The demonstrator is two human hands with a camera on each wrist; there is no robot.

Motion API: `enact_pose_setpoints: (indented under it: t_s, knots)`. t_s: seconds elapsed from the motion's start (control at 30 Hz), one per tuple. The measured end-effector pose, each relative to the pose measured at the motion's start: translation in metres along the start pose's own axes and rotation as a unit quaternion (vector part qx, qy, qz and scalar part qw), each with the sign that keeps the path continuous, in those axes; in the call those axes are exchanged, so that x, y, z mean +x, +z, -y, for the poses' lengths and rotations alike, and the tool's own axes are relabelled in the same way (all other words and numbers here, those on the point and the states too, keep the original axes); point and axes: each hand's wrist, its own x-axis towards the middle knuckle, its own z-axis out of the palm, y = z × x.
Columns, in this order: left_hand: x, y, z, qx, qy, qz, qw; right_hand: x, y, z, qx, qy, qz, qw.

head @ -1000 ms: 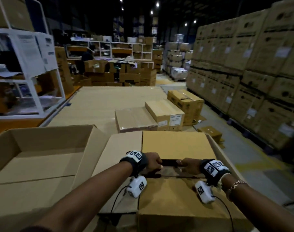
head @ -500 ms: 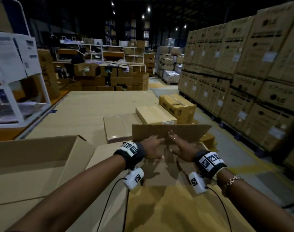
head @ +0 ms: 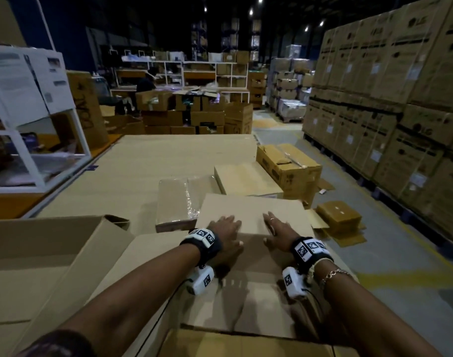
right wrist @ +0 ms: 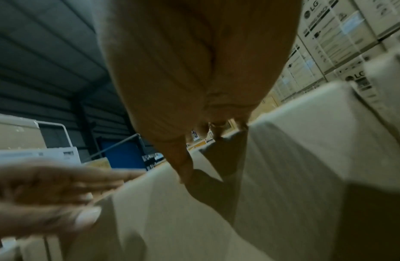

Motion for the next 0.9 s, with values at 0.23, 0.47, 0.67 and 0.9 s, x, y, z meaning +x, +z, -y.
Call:
enact_pose_setpoints:
  t_s: [0.23,0.47,0.67,0.9]
  knots:
    - [0.021,0.030,0.009,-0.058,-0.042,-0.081,0.994,0.009,0.035,-0.017,-0.037,-0.034,-0.090,0.995]
    - [0.020,0.034,0.006,-0.031,0.006,-0.089,0.996,0.002,0.023,-0.016,-0.038,-0.025,-0.111,0.993]
    - [0.024,0.047,0.010,-0.083,0.000,-0.068,0.994,-0.002,0.021,-0.031,-0.070,0.076,-0.092,0.990]
    - [0.023,0.042,0.001,-0.021,-0.025,-0.056,0.998,-0.002,0.026,-0.026,-0.117,0.078,-0.087,0.986]
